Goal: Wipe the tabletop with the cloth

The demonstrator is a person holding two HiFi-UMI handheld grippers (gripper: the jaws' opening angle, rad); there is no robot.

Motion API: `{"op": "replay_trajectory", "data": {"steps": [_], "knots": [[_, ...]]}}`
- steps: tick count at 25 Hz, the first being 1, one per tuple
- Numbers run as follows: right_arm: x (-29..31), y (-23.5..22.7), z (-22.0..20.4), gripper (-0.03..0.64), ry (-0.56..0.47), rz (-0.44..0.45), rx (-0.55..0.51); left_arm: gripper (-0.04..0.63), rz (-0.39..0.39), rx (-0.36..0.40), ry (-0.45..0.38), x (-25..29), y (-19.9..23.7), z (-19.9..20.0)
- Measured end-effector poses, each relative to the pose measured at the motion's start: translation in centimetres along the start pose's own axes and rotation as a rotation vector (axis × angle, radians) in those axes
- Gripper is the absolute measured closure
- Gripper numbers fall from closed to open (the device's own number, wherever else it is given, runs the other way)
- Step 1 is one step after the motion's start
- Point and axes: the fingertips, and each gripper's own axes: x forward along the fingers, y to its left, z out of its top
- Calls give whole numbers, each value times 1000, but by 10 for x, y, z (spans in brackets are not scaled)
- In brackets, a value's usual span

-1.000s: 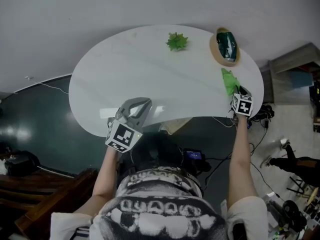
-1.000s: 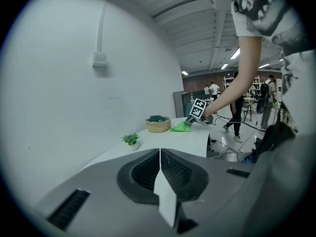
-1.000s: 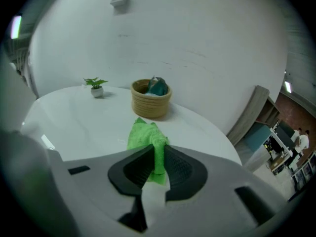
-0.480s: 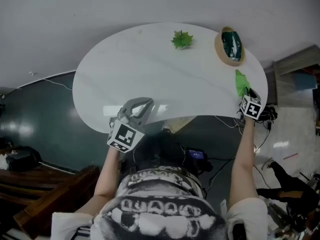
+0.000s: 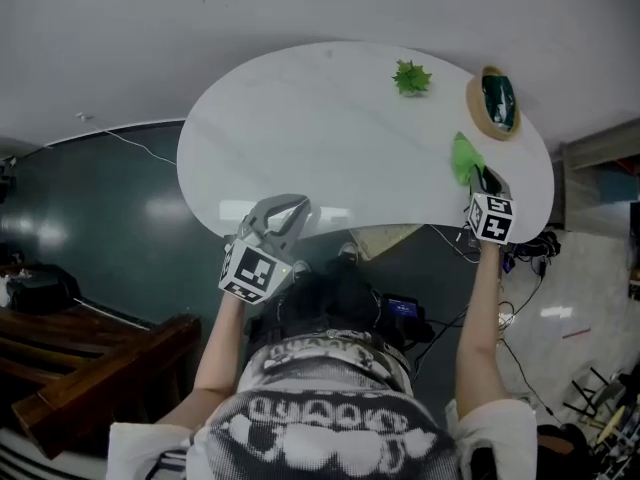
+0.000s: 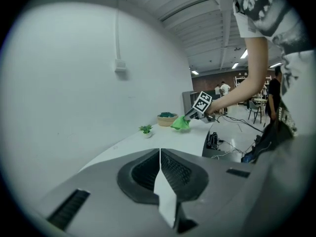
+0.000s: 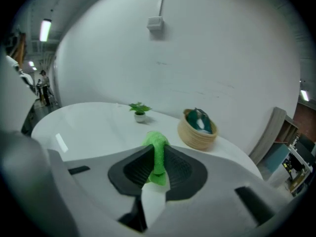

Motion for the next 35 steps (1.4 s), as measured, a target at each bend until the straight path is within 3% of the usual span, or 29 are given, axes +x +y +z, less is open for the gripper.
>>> {"op": "replay_trajectory", "data": {"steps": [12,21,28,35], "knots": [[8,335,83,554,-127,429,-146,589,152,-86,53,-136,43,-89],[-25,538,87,554,-134,688,-210,589,263,-151,93,-220,59,-143],[-49,613,44,554,-53,797,-271,589,290,-196,90,-245,56,-162],[-38,595,0,555,58,755,-288,589,291,-215,64,-240,54,-164]]}}
